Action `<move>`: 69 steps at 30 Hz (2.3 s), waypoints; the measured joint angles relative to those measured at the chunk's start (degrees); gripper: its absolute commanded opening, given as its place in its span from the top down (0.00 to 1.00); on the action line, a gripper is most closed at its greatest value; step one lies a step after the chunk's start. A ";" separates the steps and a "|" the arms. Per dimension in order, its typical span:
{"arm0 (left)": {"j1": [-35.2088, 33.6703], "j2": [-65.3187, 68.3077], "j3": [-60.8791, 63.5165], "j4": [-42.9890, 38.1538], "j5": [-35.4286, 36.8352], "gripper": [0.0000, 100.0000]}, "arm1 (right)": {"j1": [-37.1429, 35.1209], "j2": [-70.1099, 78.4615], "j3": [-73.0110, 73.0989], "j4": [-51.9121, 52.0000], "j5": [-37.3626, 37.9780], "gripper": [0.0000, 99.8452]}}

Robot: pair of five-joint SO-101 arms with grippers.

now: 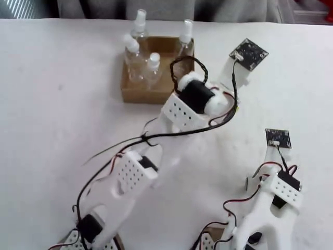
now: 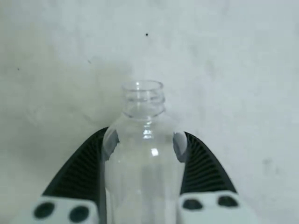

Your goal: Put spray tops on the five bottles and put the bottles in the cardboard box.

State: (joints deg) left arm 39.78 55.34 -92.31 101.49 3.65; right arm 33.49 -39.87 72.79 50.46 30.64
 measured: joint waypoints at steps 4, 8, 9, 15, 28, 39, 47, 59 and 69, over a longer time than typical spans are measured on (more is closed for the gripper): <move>0.00 -3.16 0.00 0.09 0.00 0.98 | 0.00 0.00 0.00 0.00 -0.09 0.98; 0.00 -7.21 0.00 0.09 0.00 0.98 | 0.00 0.00 0.00 0.00 -0.09 0.98; 0.00 -8.35 0.00 0.09 0.00 0.98 | 0.00 0.00 0.00 0.00 -0.09 0.98; -0.62 -16.00 -0.09 0.09 0.00 0.98 | 0.00 0.00 0.00 -0.09 -0.09 0.98; -6.24 -46.33 25.76 0.09 0.00 0.98 | -2.64 0.00 0.00 -0.09 0.09 0.98; -18.99 -71.30 45.71 0.09 0.00 0.98 | -13.27 0.00 -12.22 10.90 -5.36 0.98; -29.19 -82.64 60.31 -0.53 0.00 0.98 | -24.00 0.09 -28.92 24.00 -14.59 0.98; -46.42 -96.79 98.29 -22.15 -0.09 0.98 | -51.43 -19.52 -30.77 27.25 -20.84 0.98; -48.00 -114.73 127.12 -46.68 -0.09 0.98 | -67.78 -40.26 -5.63 5.89 -20.92 0.98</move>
State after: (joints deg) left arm -8.22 -59.38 34.81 54.81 3.56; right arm -34.29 -80.13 67.16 56.35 9.71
